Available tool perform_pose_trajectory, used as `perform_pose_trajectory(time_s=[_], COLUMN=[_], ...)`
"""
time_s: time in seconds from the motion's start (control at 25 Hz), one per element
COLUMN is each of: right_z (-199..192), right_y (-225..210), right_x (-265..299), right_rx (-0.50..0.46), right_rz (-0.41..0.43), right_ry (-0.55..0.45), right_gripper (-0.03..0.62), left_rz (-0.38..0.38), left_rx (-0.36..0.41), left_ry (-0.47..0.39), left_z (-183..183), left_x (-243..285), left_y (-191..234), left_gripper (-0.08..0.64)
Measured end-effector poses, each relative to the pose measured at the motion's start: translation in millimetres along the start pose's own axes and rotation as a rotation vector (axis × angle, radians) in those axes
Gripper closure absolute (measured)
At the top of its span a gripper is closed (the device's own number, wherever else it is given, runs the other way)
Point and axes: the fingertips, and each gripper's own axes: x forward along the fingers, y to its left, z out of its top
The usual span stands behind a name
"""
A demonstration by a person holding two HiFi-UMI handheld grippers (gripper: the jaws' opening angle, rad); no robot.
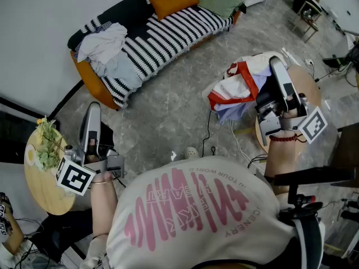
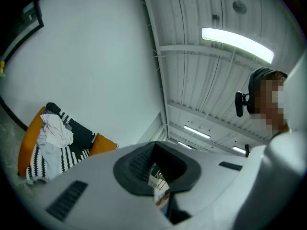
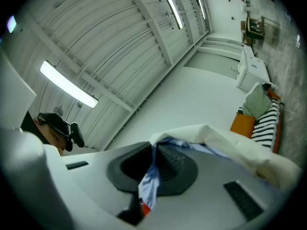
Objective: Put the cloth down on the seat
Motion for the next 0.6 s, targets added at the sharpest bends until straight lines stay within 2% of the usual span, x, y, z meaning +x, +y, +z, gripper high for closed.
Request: perform_pose_trajectory(time_s=[0.12, 0.24, 0.6], right_z=[-0.8, 0.1, 0.7], right_y=[-0.1, 0.6, 0.8], right_x=[0.7, 2.1, 5.9], right_rx=[0.001, -0.003, -0.024], right_rz=[-0.001, 0.0, 0.035], right_ry=[0.002, 0.001, 0.021], right_gripper=[0.563, 0.563, 0.563], left_rz=[-0.003, -0.002, -0.01], left_rx=[-0.007, 0.026, 0.063], left_ry=[-0.008, 0.0, -0.023], left_z=[1.1, 2.7, 1.7], left_x=[0.3, 0.6, -0.9], left_y=[0.8, -0.2, -5.9], left_gripper=[0.551, 0.551, 0.551])
